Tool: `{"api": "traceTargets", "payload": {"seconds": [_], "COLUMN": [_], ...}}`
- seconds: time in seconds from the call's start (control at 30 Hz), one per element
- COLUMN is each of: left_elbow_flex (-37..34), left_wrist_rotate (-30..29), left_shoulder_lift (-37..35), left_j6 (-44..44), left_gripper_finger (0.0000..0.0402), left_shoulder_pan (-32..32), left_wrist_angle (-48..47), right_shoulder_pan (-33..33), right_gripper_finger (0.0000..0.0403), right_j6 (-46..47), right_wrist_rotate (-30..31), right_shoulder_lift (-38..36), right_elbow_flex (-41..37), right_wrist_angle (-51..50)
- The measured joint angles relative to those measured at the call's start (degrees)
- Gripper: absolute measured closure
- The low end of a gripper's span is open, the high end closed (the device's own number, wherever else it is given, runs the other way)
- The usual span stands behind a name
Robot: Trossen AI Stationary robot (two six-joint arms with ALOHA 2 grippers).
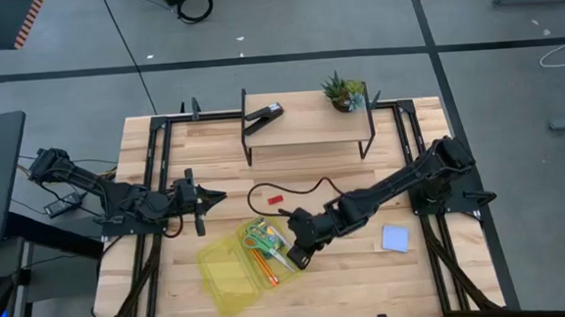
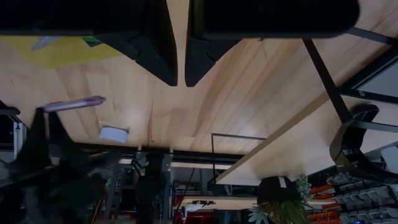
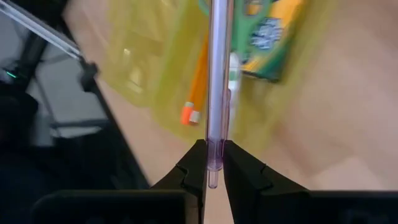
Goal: Pack school essentials
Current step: Put the purple mechanical pencil into the supply box
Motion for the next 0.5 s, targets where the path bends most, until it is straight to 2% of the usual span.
{"api": "traceTargets", "payload": {"seconds": [0.3,0.5], "left_elbow_flex": [0.02,0.07], "left_wrist_rotate": [-0.03,-0.09], "left_shoulder_lift": [-0.05,0.71], "left_j6": [4.09,7.66], "left_gripper_finger": [0.0373,0.0364], "left_shoulder_pan": [0.02,0.03], "left_wrist_angle": [1.21,3.28], "right_shoulder_pan": [3.64,5.14], "right_gripper_finger": [0.0352,0.0352], "right_j6": [13.10,17.71], "right_wrist_rotate": [2.66,3.12], "right_shoulder_lift": [3.38,7.15], "right_elbow_flex": [0.02,-0.01], "right_wrist_angle": [8.14,13.81]}}
